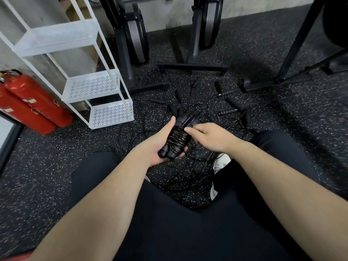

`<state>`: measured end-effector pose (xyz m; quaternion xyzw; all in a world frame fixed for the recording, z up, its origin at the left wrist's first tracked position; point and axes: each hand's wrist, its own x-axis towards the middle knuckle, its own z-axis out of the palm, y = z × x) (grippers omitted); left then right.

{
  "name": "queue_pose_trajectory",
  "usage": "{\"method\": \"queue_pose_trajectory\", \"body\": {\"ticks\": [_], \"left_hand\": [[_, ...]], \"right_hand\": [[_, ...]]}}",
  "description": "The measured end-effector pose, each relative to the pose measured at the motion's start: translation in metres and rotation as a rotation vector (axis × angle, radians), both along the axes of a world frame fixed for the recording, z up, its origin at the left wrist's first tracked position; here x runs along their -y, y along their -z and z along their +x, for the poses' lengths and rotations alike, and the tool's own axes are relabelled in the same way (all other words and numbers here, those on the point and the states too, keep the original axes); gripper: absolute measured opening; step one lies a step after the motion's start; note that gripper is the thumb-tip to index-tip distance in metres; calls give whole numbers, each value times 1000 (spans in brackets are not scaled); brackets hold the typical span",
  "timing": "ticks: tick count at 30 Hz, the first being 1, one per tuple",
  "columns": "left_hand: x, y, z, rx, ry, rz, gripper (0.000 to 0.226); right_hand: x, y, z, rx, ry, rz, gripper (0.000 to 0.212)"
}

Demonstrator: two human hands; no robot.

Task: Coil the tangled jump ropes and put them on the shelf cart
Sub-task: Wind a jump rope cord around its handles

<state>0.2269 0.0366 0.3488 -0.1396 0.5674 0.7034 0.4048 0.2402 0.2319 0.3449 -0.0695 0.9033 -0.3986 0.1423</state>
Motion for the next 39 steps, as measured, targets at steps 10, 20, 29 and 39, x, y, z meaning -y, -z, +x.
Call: {"method": "queue_pose_trajectory", "body": {"ticks": [10, 20, 29, 39], "left_hand": [[-1, 9, 0, -160, -128, -66, 31], [-6, 14, 1, -647, -291, -518, 23], [-9, 14, 6, -834, -11, -555, 24], [-15, 9, 11, -837, 158, -511, 22]], "right_hand": [[-7, 3, -1, 28, 123, 84, 61], [-11, 7, -8, -43, 327, 147, 23], [-10, 15, -2, 537, 394, -91, 81], [-4, 8, -2, 547, 600, -662, 20]]}}
